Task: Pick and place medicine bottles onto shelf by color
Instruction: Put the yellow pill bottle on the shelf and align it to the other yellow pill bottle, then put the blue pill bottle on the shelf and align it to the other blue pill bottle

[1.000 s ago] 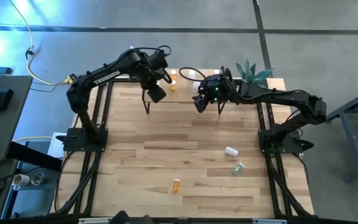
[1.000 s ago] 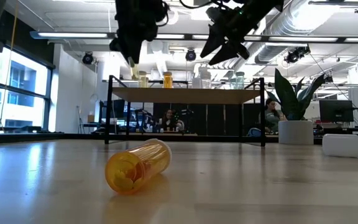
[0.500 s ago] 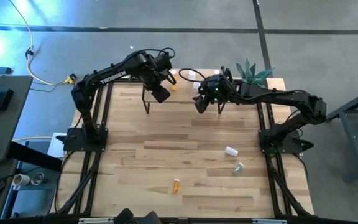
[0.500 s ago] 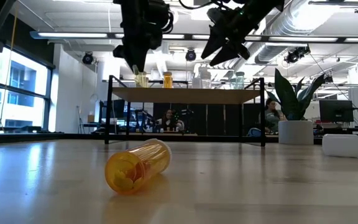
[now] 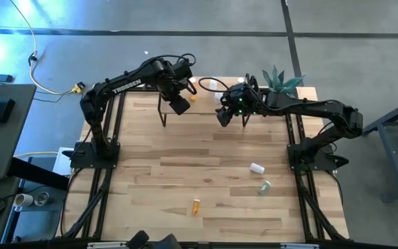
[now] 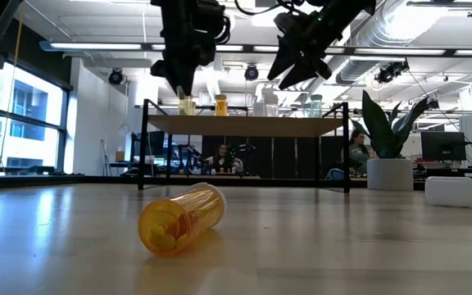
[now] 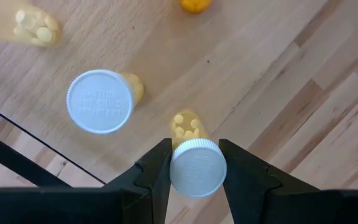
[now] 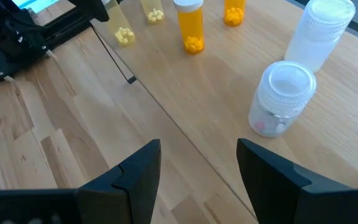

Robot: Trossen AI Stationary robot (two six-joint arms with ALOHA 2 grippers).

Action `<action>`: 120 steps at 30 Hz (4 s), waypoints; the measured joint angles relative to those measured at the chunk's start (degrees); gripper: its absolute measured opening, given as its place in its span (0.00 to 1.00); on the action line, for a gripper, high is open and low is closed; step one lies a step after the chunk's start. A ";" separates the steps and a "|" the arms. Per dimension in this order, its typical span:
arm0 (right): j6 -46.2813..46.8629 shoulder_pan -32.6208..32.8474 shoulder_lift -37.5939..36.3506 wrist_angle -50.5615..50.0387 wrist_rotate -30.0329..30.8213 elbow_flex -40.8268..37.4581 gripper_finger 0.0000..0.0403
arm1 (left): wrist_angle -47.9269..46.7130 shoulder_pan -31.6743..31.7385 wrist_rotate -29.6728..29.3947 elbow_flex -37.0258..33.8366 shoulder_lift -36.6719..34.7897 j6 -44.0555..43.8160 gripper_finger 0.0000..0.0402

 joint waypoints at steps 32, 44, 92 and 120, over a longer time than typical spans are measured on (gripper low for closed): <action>0.01 0.00 0.02 -1.43 0.03 -0.06 0.50 | 1.30 0.02 -0.42 -0.16 0.11 0.04 0.44; 0.02 0.00 0.02 -1.70 0.02 -0.07 0.50 | 1.32 0.02 -0.44 -0.16 0.07 0.50 0.43; 3.58 3.52 -11.17 -17.21 -5.34 -0.07 0.50 | 30.02 -19.05 -12.19 -21.16 -26.36 -9.92 0.43; 65.84 34.54 -13.00 -31.90 -4.46 -13.47 0.50 | 53.76 -34.65 -9.05 -51.52 -42.28 -18.21 0.43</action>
